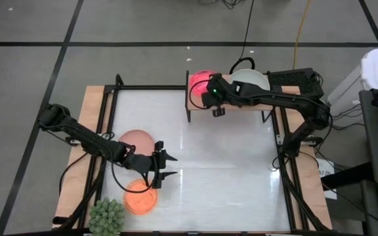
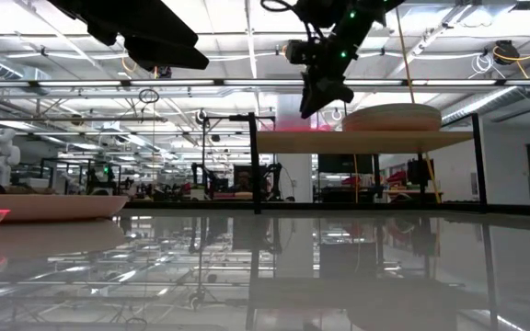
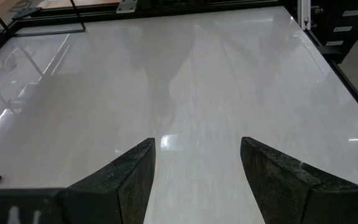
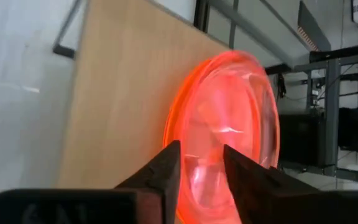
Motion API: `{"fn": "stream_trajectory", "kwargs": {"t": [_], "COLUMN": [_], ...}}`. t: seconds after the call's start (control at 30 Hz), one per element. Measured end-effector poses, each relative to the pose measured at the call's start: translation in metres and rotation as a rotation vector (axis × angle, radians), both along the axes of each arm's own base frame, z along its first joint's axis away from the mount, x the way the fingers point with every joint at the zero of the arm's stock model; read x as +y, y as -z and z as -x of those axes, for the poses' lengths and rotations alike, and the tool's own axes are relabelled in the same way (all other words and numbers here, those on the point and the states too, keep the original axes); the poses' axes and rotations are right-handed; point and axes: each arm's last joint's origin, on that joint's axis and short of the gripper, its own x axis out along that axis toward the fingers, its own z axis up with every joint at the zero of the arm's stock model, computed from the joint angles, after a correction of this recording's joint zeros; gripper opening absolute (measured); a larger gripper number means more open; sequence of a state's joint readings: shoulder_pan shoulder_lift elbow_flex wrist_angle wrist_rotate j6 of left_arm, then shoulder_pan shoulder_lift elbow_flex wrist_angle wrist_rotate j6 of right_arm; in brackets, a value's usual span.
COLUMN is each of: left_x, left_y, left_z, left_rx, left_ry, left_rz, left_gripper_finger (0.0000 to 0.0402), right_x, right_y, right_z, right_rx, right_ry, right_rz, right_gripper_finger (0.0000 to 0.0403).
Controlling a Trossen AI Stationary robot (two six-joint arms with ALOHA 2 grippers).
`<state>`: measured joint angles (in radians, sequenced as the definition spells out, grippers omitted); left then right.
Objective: Place and stack plates onto a shelf
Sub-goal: Stack the pink plate on top of the orange plate on the shelf, then stack the dark pink plate on top of the gray plate on the shelf
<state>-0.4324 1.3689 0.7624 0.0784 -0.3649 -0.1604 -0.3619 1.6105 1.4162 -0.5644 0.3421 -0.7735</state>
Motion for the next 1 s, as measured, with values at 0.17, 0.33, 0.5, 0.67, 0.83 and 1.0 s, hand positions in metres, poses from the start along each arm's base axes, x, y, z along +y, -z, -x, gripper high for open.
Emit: {"fn": "stream_trajectory", "kwargs": {"t": [0.17,0.33,0.5,0.67,0.83,1.0], "left_x": [0.0,0.0,0.0,0.003,0.006,0.011], "left_y": [0.0,0.0,0.002,0.01,0.02,0.03], "left_z": [0.0,0.0,0.001,0.006,0.014,0.025], "left_rx": [0.0,0.0,0.019,0.12,0.244,0.38], "left_ry": [0.001,0.0,-0.004,-0.017,-0.053,-0.123], "left_rz": [-0.002,0.0,-0.003,-0.028,-0.038,-0.028], "left_gripper_finger": [0.0241,0.0241,0.0241,0.0241,0.0241,0.0241], "right_x": [0.012,0.031,0.057,0.082,0.104,0.127], "right_y": [-0.013,-0.026,-0.033,-0.037,-0.042,-0.031], "right_z": [0.004,0.008,0.014,0.023,0.034,0.046], "right_rx": [-0.054,-0.125,-0.155,-0.161,-0.205,-0.235], "right_ry": [-0.01,-0.01,0.007,0.026,0.081,0.089], "right_rz": [-0.003,-0.033,-0.115,-0.195,-0.293,-0.364], "right_gripper_finger": [0.0134,0.0139,0.0139,0.0139,0.0139,0.0139]}}
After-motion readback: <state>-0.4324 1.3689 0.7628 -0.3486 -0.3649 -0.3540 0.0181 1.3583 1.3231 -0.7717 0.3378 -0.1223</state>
